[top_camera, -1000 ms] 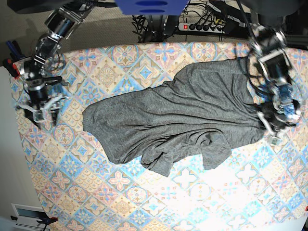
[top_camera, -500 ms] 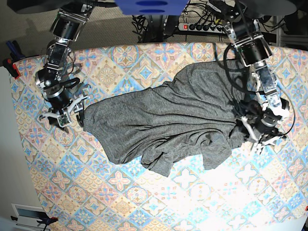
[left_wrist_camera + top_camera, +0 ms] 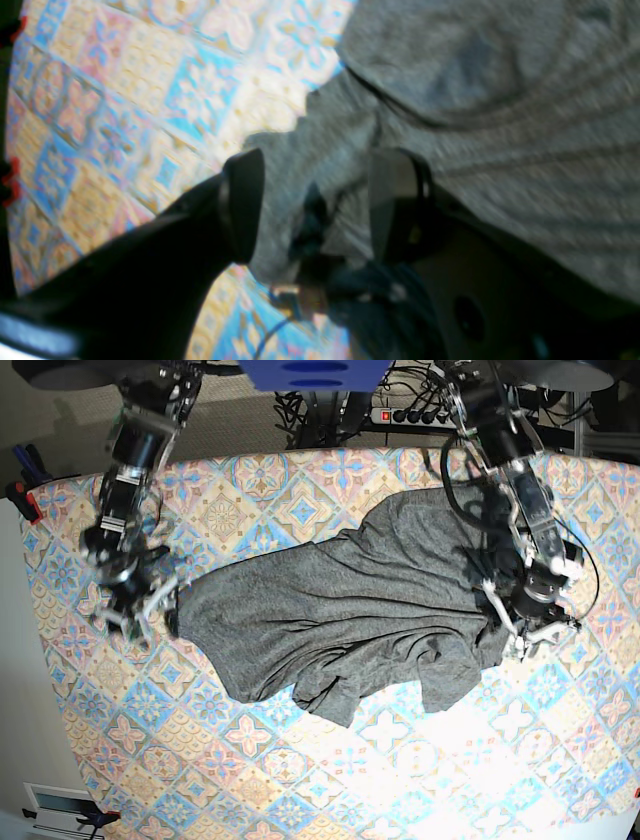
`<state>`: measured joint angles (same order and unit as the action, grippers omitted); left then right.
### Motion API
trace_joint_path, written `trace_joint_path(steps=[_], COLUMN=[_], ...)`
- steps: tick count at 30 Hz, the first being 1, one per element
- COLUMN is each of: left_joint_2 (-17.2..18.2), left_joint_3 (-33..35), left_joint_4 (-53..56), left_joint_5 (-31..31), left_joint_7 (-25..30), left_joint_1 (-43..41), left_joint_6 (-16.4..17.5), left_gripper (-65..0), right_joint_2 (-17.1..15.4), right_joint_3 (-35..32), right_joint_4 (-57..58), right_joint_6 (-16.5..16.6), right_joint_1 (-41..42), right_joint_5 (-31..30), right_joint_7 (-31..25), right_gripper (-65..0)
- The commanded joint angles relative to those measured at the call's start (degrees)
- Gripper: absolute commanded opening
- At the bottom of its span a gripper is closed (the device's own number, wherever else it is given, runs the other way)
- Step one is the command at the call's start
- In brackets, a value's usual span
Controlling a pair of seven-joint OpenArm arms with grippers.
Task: Layout the t-shirt on the table in an organized manner, then fold the t-shirt properly
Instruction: 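Move both grippers back onto the shirt edges and pinch the fabric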
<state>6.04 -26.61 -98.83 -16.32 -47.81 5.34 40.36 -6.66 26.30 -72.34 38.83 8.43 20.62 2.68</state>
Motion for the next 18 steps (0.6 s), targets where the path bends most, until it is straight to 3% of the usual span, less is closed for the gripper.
trace_joint_path(steps=[1, 12, 18], left_joint_2=[-0.1, -1.7, -1.9], left_joint_3=[-0.1, 0.0, 0.0], left_joint_4=[-2.3, -3.9, -5.1], left_joint_5=[0.4, 0.4, 0.9], left_joint_7=[1.0, 1.1, 1.0], left_joint_1=[-0.1, -4.9, -5.9], left_joint_6=[-0.4, -0.4, -0.4], left_gripper=[-32.1, -32.1, -32.1], right_joint_2=[-0.6, -0.2, 0.1], right_joint_3=[0.2, 2.2, 2.0], right_joint_4=[-0.9, -0.9, 2.6], right_joint_6=[0.0, 0.0, 0.0], right_joint_1=[1.0, 1.4, 1.4], right_joint_5=[-0.7, -1.4, -14.1], right_joint_7=[-1.1, -1.0, 1.5], right_gripper=[-32.7, -32.7, -32.7])
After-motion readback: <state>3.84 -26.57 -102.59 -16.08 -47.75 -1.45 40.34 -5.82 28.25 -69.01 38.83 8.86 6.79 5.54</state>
